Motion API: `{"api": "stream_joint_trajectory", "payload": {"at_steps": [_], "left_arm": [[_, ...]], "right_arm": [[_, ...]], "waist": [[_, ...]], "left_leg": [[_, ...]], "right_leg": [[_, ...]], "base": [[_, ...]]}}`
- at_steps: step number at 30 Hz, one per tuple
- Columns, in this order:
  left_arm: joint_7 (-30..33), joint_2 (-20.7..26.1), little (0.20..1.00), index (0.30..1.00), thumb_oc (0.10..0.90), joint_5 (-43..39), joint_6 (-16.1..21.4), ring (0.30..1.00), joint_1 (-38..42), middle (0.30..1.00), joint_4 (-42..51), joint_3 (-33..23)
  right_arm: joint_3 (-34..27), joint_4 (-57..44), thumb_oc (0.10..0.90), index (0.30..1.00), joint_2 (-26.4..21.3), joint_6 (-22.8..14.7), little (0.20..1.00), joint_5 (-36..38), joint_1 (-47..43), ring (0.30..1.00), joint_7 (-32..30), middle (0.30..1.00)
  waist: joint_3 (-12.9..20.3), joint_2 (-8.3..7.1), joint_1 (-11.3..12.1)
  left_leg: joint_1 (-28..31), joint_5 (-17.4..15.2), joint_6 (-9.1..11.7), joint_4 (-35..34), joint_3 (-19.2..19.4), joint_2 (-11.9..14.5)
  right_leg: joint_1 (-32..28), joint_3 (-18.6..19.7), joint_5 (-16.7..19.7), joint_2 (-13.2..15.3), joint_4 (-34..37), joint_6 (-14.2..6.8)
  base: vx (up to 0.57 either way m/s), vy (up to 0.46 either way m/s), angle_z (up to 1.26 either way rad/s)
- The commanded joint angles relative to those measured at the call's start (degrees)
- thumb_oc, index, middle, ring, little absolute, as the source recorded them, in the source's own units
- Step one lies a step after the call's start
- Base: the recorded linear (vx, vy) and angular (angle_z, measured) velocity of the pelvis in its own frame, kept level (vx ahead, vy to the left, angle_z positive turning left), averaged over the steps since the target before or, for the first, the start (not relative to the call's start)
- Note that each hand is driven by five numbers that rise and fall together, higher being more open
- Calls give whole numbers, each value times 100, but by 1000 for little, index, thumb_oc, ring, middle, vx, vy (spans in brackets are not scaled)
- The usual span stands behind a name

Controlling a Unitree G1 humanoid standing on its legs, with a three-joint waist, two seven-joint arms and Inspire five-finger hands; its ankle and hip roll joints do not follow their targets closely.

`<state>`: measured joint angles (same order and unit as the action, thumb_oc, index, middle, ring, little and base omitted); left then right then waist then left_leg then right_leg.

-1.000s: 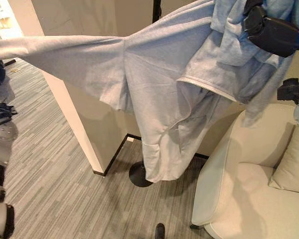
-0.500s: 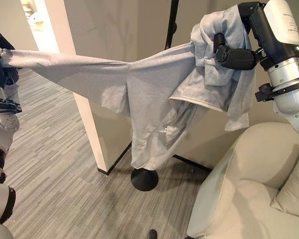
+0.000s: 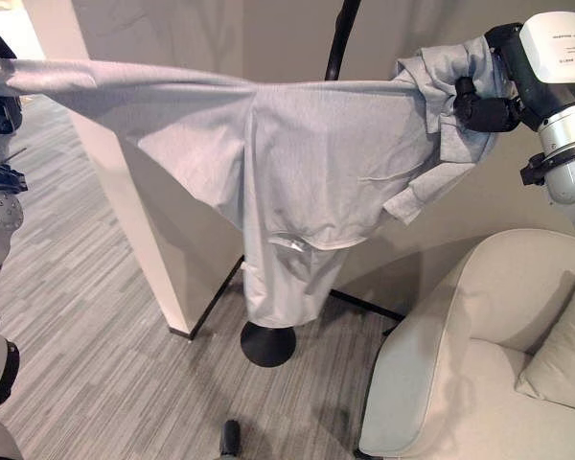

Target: Hang the clothes on the sofa on the clothes rack.

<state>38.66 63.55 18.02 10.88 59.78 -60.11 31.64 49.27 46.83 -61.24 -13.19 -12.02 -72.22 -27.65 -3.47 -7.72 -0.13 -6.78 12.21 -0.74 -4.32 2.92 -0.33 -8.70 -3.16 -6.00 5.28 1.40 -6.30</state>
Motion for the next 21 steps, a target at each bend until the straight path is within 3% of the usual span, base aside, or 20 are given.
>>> {"api": "stream_joint_trajectory", "payload": {"at_steps": [1,9,13,17,21], "left_arm": [[259,431,300,300,400,-365,-85,300,698,300,-224,-117],[80,903,300,300,400,-595,-9,300,742,300,-894,-50],[-160,1263,300,300,400,-685,-41,300,1343,300,-1830,527],[-164,1324,300,300,400,-569,-74,300,1413,300,-1827,610],[-236,1219,300,300,400,-391,-64,300,1084,300,-1917,459]], "right_arm": [[-259,484,400,300,-402,400,300,313,-940,300,-306,300],[106,1202,400,300,-594,394,300,534,-1448,300,-224,300],[643,2211,400,300,-538,477,300,439,-2027,300,-66,300],[406,2284,400,300,-614,505,300,579,-1849,300,-74,300],[155,2330,400,300,-552,502,300,415,-1290,300,60,300]], "waist": [[652,163,307],[809,110,334],[956,103,417],[1022,77,498],[1012,55,529]], "left_leg": [[188,-998,395,242,-95,263],[391,-1117,325,109,-37,141],[452,-1113,385,-68,32,80],[344,-1169,394,-68,30,44],[299,-1203,349,-68,11,-7]], "right_leg": [[29,-144,-132,-120,-204,-105],[2,-199,-10,-77,-181,-224],[-2,-334,410,2,70,-403],[68,-394,689,120,228,-521],[87,-435,690,168,234,-537]], "base": [[102,62,-5],[127,65,-4],[230,143,-3],[123,112,3],[54,73,10]]}}
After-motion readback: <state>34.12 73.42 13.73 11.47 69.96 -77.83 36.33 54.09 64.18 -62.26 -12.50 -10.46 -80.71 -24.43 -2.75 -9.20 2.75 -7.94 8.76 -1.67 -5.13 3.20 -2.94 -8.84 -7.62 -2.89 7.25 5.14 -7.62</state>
